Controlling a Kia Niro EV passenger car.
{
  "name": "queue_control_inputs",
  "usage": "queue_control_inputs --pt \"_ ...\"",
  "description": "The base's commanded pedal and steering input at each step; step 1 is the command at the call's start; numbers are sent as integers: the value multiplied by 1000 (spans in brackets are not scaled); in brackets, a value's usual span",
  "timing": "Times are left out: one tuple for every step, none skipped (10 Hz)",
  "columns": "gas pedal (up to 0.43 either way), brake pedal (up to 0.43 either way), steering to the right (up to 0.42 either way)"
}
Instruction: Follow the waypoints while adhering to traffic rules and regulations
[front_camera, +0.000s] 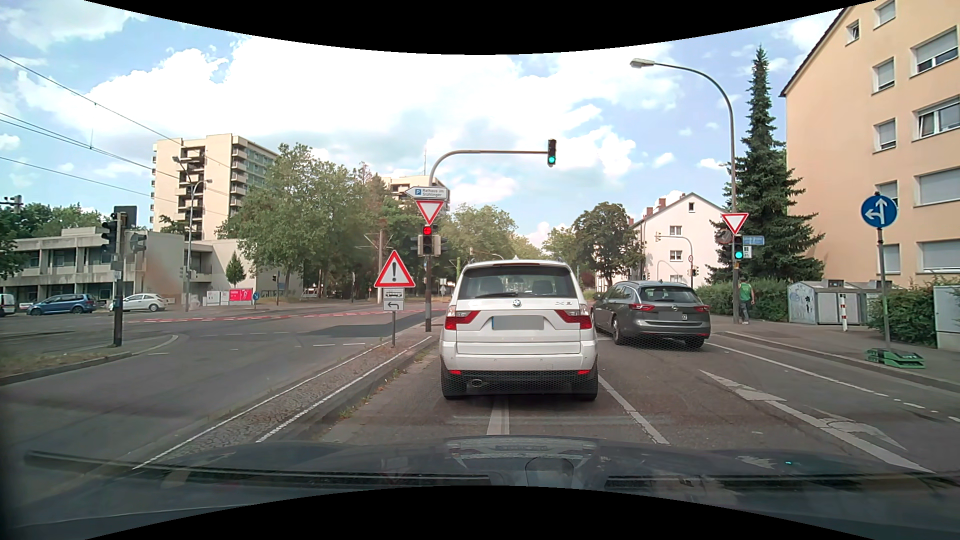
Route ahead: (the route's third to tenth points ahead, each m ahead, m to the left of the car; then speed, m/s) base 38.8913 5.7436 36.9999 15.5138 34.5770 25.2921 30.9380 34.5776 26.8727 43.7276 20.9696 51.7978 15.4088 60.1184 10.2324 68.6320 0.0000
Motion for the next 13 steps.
queue_control_inputs --pt "0 262 -4" --pt "0 262 -4" --pt "0 262 -4" --pt "0 262 -4" --pt "0 262 -4" --pt "0 262 -4" --pt "0 262 -4" --pt "0 262 -4" --pt "0 262 -4" --pt "0 262 -4" --pt "0 262 -4" --pt "0 262 -4" --pt "0 262 -4"
